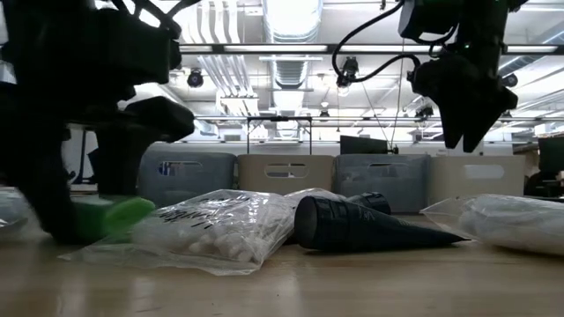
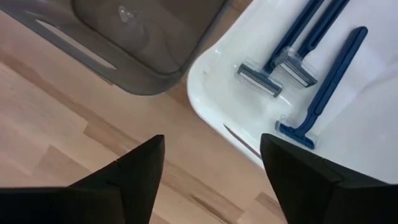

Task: Pick & Place Travel size toiletries
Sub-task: Put the shampoo into the left black bin

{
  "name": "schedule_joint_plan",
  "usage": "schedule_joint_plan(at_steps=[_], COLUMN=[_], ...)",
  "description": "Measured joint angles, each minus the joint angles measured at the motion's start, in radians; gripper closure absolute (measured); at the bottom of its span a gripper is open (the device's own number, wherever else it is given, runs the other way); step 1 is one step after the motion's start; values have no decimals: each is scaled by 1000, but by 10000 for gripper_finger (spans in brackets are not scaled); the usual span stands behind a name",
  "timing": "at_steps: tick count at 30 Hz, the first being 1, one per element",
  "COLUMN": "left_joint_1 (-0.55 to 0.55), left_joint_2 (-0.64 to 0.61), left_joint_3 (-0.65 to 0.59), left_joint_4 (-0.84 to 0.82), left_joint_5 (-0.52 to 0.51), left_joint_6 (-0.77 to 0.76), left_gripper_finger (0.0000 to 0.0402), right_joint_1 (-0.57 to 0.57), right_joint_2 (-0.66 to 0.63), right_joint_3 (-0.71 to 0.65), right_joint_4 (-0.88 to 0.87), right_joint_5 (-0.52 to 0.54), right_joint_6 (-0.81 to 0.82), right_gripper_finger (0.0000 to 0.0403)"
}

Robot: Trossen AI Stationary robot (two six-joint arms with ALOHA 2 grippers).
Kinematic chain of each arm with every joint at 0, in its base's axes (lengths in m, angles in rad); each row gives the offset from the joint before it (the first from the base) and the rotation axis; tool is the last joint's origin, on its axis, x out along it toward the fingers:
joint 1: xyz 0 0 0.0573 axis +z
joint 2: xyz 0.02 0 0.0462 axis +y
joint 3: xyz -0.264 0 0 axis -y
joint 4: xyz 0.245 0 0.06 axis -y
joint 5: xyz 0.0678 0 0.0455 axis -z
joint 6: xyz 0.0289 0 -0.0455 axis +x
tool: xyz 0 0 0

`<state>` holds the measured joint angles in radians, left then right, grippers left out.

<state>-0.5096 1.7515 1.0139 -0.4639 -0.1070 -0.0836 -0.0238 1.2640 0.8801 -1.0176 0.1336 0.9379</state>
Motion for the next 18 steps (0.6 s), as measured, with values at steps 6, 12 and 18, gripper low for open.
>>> schedule_joint_plan(at_steps=[6, 12, 18], left_joint_1=[36, 111, 210], left_joint_2=[-19, -95, -195], left_joint_3=[-2, -3, -5], left_joint_4=[-44, -77, -78], left_joint_5=[-10, -8, -9], left_joint_6=[-70, -331, -531], left_gripper_finger=[278, 275, 278], right_joint_1=[0, 0, -1], right_joint_2=[0, 0, 0], right_joint_3=[-13, -14, -15], right_joint_4=[2, 2, 5], right_joint_5=[0, 0, 25], right_joint_6=[0, -4, -5], right_gripper_finger=[125, 110, 97])
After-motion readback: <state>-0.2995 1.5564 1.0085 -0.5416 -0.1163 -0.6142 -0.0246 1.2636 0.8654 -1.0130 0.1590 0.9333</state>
